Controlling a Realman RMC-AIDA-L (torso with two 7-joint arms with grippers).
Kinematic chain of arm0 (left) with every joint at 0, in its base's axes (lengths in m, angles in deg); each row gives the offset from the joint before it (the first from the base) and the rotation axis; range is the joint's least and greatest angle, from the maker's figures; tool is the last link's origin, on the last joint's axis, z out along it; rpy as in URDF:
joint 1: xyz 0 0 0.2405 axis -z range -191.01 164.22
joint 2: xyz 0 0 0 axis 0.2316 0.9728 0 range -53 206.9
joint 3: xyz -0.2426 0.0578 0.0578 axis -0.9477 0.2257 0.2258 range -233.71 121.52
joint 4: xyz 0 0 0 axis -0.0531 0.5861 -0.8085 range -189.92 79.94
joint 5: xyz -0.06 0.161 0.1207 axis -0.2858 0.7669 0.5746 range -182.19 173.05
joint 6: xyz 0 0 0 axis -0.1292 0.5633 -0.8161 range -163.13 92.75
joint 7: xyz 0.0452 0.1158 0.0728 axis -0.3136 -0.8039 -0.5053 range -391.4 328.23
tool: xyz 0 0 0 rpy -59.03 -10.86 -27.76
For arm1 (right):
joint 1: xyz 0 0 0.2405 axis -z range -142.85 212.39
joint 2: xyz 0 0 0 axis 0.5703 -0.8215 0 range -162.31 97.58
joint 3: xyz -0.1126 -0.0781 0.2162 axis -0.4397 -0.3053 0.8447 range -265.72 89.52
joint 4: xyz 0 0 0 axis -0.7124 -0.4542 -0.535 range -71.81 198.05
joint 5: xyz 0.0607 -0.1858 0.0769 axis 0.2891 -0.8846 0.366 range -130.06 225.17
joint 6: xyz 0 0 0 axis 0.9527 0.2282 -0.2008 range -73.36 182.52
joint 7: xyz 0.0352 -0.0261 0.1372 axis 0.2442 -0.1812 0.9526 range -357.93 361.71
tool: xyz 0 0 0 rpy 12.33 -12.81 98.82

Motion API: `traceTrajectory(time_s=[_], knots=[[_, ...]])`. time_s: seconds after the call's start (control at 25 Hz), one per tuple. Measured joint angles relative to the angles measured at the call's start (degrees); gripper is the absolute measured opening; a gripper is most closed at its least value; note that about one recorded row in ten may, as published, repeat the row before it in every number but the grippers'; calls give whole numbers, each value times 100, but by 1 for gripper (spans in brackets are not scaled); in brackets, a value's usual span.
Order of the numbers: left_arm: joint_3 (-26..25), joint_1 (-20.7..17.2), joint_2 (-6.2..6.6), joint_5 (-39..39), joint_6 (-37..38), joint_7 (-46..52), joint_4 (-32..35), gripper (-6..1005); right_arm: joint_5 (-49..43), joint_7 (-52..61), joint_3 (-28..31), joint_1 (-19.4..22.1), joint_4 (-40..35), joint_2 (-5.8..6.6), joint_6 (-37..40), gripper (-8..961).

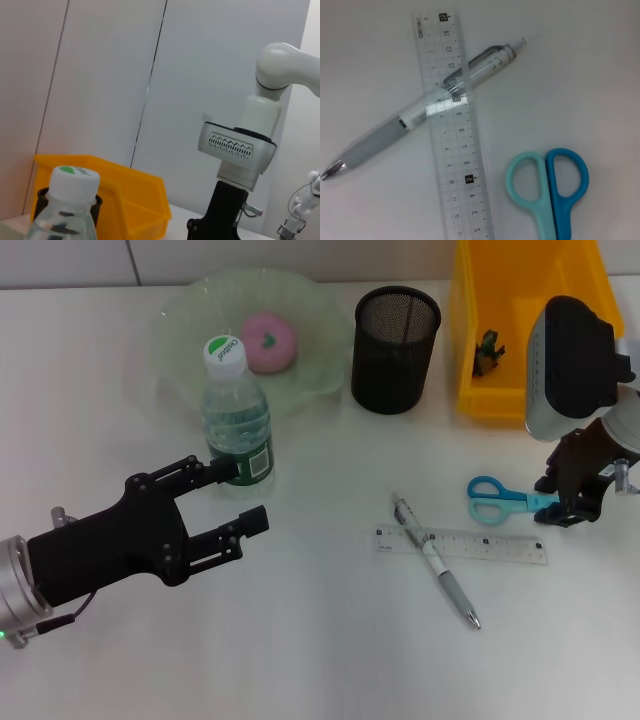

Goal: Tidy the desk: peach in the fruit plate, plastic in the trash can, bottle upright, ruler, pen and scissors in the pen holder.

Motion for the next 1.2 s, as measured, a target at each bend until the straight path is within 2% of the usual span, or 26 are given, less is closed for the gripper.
traceTrajectory(time_s=[0.12, 0.32, 0.64, 0.84, 0.96, 1.0, 1.08, 1.2], knots=[[0, 25, -1, 0, 0, 0, -1, 725, -2, 0, 0, 8, 0, 0, -14, 378], [1, 46, -1, 0, 0, 0, -1, 726, -7, -1, -3, 28, 6, -4, -73, 269], [1, 47, -1, 0, 1, 0, -1, 725, -4, -9, 15, 60, -17, -8, -77, 188], [0, 47, 0, 0, -9, 0, -1, 725, 202, -31, 88, 260, -402, 9, 90, 184], [0, 47, 0, 0, -13, 0, -1, 725, 490, -177, 376, 452, -814, 39, 332, 181], [0, 47, 0, 0, -13, 0, -1, 725, 619, -337, 729, 513, -1009, 43, 508, 181], [0, 47, -1, 0, -15, 0, -1, 726, 651, -401, 912, 522, -1059, 40, 590, 179], [0, 46, 0, 0, -19, 0, -1, 726, 680, -489, 1208, 527, -1096, 39, 709, 116]])
